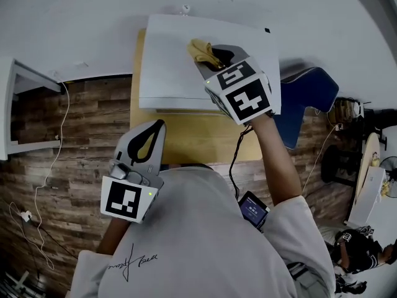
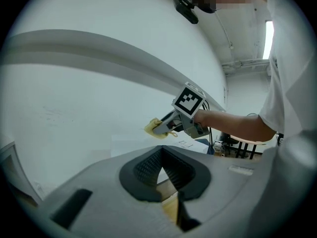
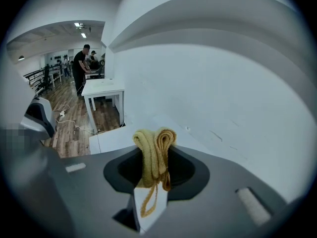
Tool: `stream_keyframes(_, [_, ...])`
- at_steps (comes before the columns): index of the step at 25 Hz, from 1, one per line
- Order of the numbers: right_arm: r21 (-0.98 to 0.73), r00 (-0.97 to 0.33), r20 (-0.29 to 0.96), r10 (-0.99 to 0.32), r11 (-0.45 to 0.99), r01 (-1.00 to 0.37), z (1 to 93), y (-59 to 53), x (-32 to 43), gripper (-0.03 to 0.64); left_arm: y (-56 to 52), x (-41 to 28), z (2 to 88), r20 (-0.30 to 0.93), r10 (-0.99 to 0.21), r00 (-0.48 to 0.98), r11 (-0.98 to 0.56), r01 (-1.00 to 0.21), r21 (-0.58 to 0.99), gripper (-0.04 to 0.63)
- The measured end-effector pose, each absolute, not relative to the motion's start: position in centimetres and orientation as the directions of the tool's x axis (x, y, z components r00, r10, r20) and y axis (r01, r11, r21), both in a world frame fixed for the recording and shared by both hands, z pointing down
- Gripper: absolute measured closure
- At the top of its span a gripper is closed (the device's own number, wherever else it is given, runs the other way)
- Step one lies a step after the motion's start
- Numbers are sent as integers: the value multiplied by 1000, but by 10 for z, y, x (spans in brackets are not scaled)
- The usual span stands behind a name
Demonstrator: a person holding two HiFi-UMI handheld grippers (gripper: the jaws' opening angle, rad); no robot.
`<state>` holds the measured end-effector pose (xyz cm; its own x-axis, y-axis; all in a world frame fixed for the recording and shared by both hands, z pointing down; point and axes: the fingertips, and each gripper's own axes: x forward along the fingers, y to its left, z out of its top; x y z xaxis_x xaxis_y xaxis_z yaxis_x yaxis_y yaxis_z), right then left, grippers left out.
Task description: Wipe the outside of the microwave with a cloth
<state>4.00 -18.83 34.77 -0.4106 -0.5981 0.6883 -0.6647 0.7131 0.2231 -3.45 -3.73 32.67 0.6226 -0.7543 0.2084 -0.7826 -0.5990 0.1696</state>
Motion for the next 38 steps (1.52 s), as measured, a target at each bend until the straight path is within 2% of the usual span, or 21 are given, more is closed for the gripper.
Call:
stream_keyframes(9, [266, -256, 703, -663, 579, -770, 349, -186, 156, 495, -42, 14, 330, 210, -689, 694, -672, -720, 172, 606])
stream_keyframes(21, [323, -50, 743, -668, 423, -846, 378, -174, 293, 495, -43, 49, 337, 240, -659, 713, -693, -699, 174, 606])
stream_keyframes(30, [422, 86, 753, -653, 378, -824, 396, -167, 340, 495, -41, 50, 344, 267, -660, 703, -687, -708, 165, 606])
stream_keyframes(38, [417, 101, 772, -627, 381, -825, 416, -164, 333, 495, -44, 47, 344, 262, -667, 697, -678, -714, 176, 606])
